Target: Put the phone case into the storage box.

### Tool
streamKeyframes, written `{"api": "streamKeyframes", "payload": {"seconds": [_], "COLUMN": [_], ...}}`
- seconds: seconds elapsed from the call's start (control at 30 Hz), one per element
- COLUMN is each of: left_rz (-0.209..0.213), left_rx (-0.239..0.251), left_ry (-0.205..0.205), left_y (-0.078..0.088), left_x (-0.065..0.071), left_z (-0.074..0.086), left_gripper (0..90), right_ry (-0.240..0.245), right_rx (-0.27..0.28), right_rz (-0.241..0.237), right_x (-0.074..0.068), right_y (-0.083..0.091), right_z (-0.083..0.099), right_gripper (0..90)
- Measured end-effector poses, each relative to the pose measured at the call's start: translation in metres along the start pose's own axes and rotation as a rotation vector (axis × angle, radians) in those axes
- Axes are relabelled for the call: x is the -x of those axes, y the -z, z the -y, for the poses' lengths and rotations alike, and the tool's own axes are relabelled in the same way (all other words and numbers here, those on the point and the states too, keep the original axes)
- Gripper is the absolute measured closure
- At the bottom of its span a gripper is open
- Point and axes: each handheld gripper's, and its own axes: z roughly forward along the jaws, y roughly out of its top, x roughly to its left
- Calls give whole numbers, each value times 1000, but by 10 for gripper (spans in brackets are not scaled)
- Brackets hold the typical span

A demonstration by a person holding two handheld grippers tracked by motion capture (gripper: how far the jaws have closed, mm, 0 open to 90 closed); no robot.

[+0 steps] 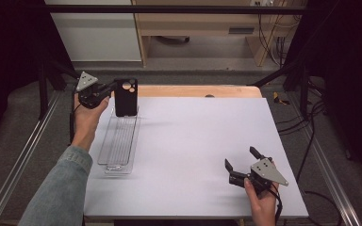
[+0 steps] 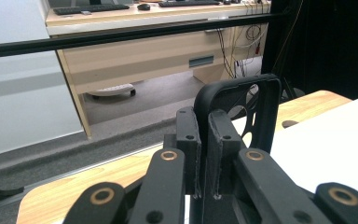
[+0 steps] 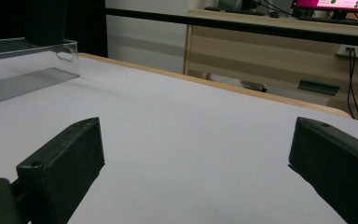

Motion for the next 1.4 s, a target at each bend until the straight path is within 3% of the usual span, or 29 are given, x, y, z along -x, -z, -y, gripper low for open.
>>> {"api": "streamKeyframes", "payload": {"seconds": [1.4], "left_rz": [3], "left_rx": [-18], "left_ry": [-9], "left_y": [-9], "left_x": [-2], "left_z": [8], "left_gripper": [839], "right_ry": [-12], "right_rx": [-2], "right_rz": [-1], "right_x": [2], "right_y": [-1], "right_z": [1], "right_gripper": [35]}}
